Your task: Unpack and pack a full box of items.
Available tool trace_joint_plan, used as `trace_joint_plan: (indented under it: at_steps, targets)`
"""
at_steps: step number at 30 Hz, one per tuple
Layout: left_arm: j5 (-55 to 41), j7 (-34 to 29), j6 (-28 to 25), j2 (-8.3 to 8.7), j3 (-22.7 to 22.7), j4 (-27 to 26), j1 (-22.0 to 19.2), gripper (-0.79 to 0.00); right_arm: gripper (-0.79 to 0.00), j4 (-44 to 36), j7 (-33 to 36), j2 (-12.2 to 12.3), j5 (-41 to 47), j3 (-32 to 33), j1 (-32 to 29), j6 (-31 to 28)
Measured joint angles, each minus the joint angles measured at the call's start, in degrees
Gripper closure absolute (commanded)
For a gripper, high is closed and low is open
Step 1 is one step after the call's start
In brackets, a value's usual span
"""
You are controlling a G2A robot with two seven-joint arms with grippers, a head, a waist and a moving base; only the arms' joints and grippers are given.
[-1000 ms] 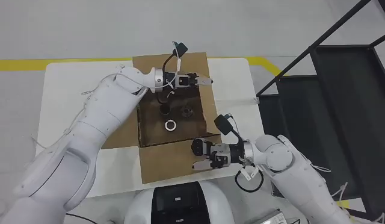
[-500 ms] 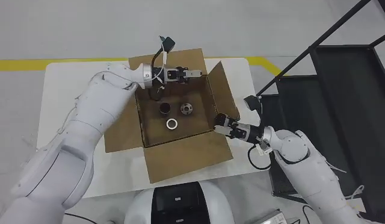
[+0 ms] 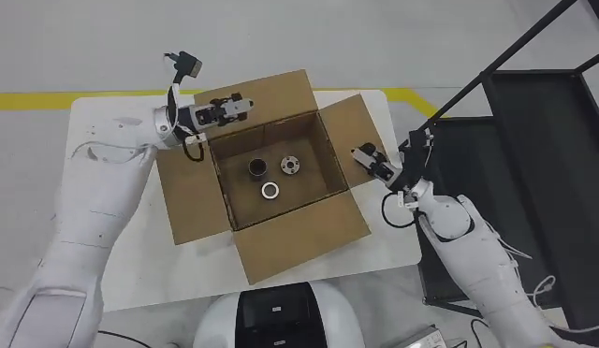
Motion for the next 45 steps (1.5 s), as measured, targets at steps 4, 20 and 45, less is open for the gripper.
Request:
trace_joint_plan:
  at_steps: [4,20,45]
  targets:
    - [2.5,1.5,5.0,2.42,-8.1,-12.8,9.9,-0.785,-0.785,1.2,-1.2,-0.8,-4.0,-3.5,2.3,3.9]
    - [3.2,2.7,7.7,4.81,-17.6,-23.8,19.1,-0.785,-0.785,-3.2,2.5,-1.4,-8.8,-6.7,0.7,7.0]
    - [-0.4,-10.2,15.0,6.79,-18.0,-18.7,20.9,-0.785,-0.785,-19.6,5.7,-4.7,-48.5,-24.9,9.2,24.2]
